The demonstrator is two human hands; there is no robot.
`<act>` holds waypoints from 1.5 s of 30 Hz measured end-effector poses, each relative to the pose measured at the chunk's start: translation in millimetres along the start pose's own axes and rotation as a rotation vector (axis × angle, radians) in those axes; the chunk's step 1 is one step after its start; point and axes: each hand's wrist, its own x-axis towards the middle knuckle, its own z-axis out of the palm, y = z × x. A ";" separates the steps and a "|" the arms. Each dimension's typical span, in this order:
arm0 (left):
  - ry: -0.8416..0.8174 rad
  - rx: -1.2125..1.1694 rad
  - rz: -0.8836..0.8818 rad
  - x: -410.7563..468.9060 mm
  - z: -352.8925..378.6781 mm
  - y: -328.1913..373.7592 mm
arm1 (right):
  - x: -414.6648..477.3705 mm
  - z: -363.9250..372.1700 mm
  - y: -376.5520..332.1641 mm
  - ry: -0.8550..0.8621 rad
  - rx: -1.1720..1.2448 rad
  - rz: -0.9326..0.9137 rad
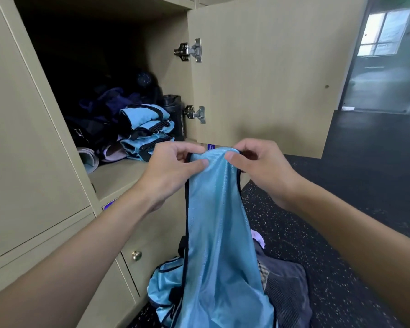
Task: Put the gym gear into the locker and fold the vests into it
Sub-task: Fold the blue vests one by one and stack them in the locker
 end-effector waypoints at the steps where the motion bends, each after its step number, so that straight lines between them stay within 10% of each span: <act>1: -0.005 0.075 0.037 0.0 -0.4 0.5 | -0.8 -1.2 -1.3 -0.002 -0.008 -0.005; 8: 0.057 0.235 0.219 6.0 -6.1 13.7 | -6.8 -0.3 1.4 0.000 0.036 0.024; 16: -0.248 0.143 0.223 -6.1 4.4 27.4 | -12.9 3.3 -3.2 -0.002 0.040 -0.072; 28: 0.112 0.248 0.305 2.3 -7.2 20.6 | -19.5 3.2 4.3 -0.187 -0.107 0.057; 35: -0.154 0.197 0.262 -11.4 2.4 37.5 | -21.9 6.7 -2.0 -0.133 -0.063 0.001; 45: 0.001 0.363 0.310 0.1 -15.3 22.2 | -21.9 -7.0 3.8 -0.276 -0.151 0.152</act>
